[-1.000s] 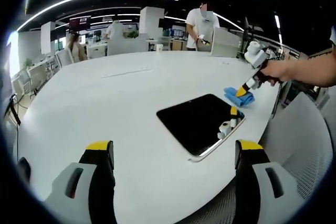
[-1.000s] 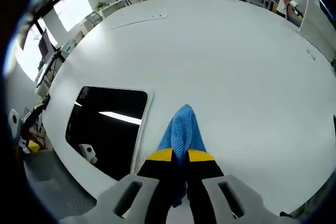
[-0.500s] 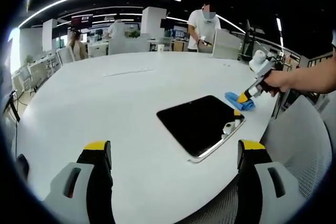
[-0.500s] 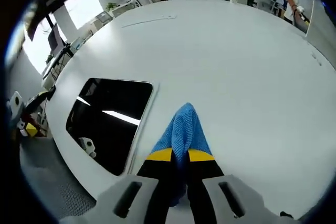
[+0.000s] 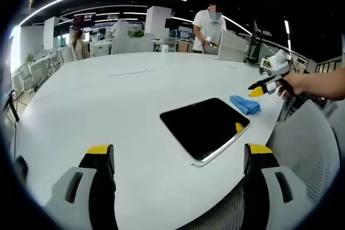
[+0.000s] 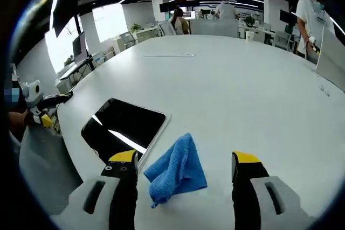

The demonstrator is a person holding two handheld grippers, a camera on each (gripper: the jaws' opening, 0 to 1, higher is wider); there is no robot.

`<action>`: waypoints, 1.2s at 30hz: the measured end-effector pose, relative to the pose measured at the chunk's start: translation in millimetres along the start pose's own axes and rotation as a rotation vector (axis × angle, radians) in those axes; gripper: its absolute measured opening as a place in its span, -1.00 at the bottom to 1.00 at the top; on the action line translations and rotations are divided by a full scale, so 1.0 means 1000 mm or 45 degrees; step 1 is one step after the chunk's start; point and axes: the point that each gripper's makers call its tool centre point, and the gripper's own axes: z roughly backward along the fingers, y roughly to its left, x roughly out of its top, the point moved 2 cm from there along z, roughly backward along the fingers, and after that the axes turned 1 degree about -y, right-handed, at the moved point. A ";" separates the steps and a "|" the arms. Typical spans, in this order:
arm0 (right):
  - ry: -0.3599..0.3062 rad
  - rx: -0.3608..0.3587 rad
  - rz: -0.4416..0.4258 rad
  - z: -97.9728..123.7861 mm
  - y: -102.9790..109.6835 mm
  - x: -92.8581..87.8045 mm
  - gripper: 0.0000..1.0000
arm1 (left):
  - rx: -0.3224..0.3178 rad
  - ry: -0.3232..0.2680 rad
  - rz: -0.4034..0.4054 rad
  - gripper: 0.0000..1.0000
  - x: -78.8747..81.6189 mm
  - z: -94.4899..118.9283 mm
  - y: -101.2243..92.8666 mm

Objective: Wipe the mirror surface with the cleaning cloth until all visible marks leave the cleaned area.

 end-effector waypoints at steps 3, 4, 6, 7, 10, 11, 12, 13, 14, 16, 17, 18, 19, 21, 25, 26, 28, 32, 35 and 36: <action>-0.085 -0.002 0.056 0.021 -0.006 -0.009 0.76 | -0.002 0.003 0.000 0.98 0.000 0.000 0.000; -0.112 -0.009 0.054 0.027 -0.007 -0.012 0.81 | -0.003 0.004 0.000 0.98 0.000 -0.001 0.000; -0.235 0.029 0.059 0.039 -0.002 -0.014 0.91 | -0.007 0.008 0.000 0.98 -0.001 -0.001 -0.001; -0.247 0.026 0.068 0.044 -0.001 -0.017 0.96 | -0.008 0.009 0.001 0.98 -0.001 -0.001 -0.001; -0.175 0.021 0.055 0.051 -0.001 -0.038 0.97 | -0.014 0.012 0.003 0.98 -0.001 -0.002 -0.002; -0.133 0.021 0.032 0.053 -0.001 -0.045 0.97 | -0.018 0.013 0.007 0.98 -0.001 -0.002 -0.002; -0.096 0.005 0.025 0.052 -0.004 -0.051 0.97 | -0.021 0.014 0.008 0.98 -0.001 -0.002 -0.003; -0.074 -0.011 0.028 0.052 -0.007 -0.054 0.97 | -0.024 0.019 0.005 0.98 -0.002 -0.002 -0.003; -0.080 -0.011 0.029 0.052 -0.009 -0.054 0.97 | -0.027 0.022 0.003 0.98 -0.002 -0.002 -0.003; -0.104 -0.017 0.031 0.052 -0.012 -0.050 0.97 | -0.031 0.026 0.004 0.98 -0.003 -0.003 -0.004; -0.106 -0.020 0.024 0.051 -0.013 -0.048 0.97 | -0.031 0.027 0.005 0.98 -0.003 -0.002 -0.004; -0.105 -0.022 0.016 0.050 -0.015 -0.045 0.97 | -0.031 0.029 0.003 0.98 -0.004 -0.002 -0.004; -0.108 -0.019 0.012 0.049 -0.015 -0.043 0.97 | -0.029 0.031 -0.001 0.98 -0.004 -0.002 -0.004; -0.119 -0.011 0.014 0.047 -0.014 -0.037 0.97 | -0.023 0.033 -0.018 0.98 -0.003 -0.001 -0.004; -0.130 0.005 0.031 0.042 -0.012 -0.030 0.97 | -0.010 0.014 0.020 0.98 0.000 0.002 -0.001; -0.131 0.010 0.038 0.042 -0.010 -0.029 0.97 | -0.017 0.010 0.020 0.98 0.001 0.003 -0.001; -0.128 0.011 0.050 0.040 -0.010 -0.028 0.97 | -0.014 0.009 0.010 0.98 0.000 0.006 0.001; -0.117 0.019 0.054 0.038 -0.008 -0.025 0.97 | -0.028 -0.008 0.023 0.98 -0.002 0.012 0.004; -0.126 0.016 0.079 0.035 -0.006 -0.021 0.97 | -0.013 -0.037 0.051 0.98 -0.001 0.015 0.009; -0.132 0.019 0.085 0.035 -0.004 -0.019 0.97 | -0.009 -0.043 0.055 0.98 -0.001 0.015 0.010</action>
